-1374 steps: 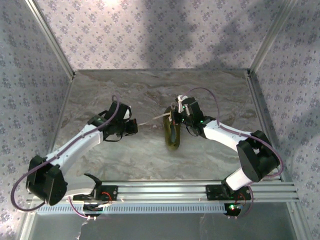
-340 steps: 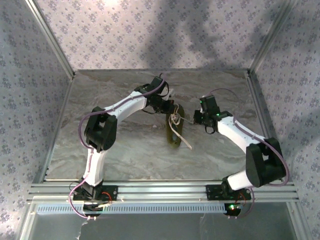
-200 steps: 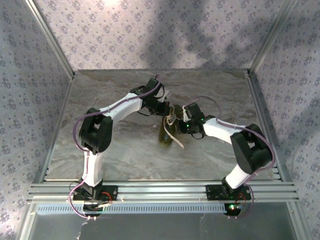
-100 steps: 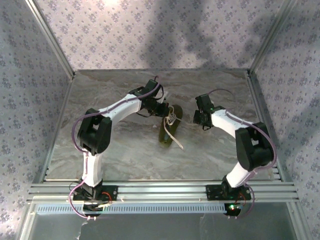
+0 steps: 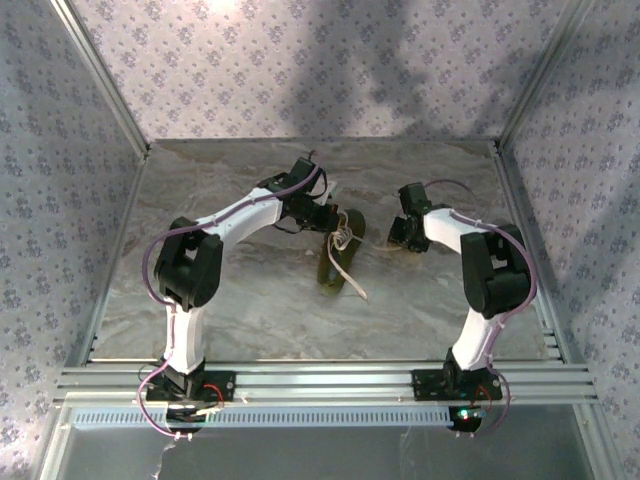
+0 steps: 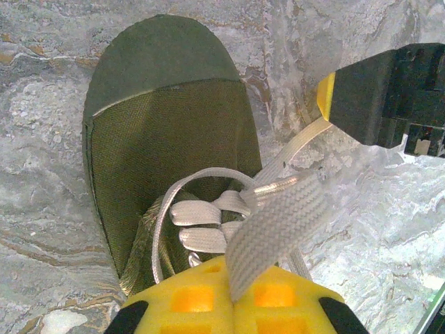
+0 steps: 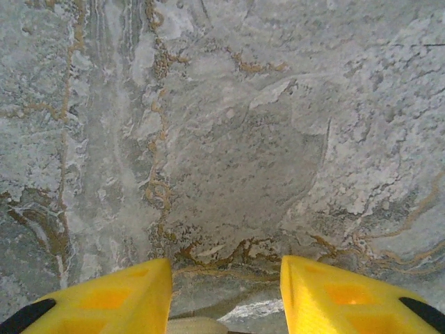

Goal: Tie the shoes

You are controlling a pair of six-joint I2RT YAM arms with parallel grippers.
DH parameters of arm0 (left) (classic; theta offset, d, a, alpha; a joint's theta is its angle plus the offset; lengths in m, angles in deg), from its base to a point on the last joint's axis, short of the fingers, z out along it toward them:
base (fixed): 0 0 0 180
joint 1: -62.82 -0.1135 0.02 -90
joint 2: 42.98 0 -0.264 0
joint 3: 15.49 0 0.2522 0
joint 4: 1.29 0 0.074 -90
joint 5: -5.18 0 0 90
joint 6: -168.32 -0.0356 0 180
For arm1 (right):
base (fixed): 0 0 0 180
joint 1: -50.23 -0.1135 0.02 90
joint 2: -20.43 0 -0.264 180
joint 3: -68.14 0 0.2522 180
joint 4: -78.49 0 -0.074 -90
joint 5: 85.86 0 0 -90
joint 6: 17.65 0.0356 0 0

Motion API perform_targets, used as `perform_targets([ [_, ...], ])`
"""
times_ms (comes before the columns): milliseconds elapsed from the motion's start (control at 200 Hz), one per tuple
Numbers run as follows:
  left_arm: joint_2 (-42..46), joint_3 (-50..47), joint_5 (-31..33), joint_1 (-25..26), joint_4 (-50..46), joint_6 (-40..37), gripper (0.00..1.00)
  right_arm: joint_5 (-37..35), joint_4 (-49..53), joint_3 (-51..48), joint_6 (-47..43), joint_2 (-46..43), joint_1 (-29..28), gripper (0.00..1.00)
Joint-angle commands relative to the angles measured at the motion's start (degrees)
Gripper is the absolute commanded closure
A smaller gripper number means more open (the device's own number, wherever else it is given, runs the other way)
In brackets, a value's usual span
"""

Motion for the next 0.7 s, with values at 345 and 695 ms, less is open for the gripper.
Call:
perform_targets([
  [345,2.1,-0.2,-0.9,-0.4,0.2,-0.6,1.00,5.3,-1.4,-0.8,0.4,0.1,0.4,0.85],
  [695,2.5,-0.9,-0.3,-0.6,0.4,-0.5,1.00,-1.6,-1.3,-4.9,-0.3,-9.1,1.4,1.00],
])
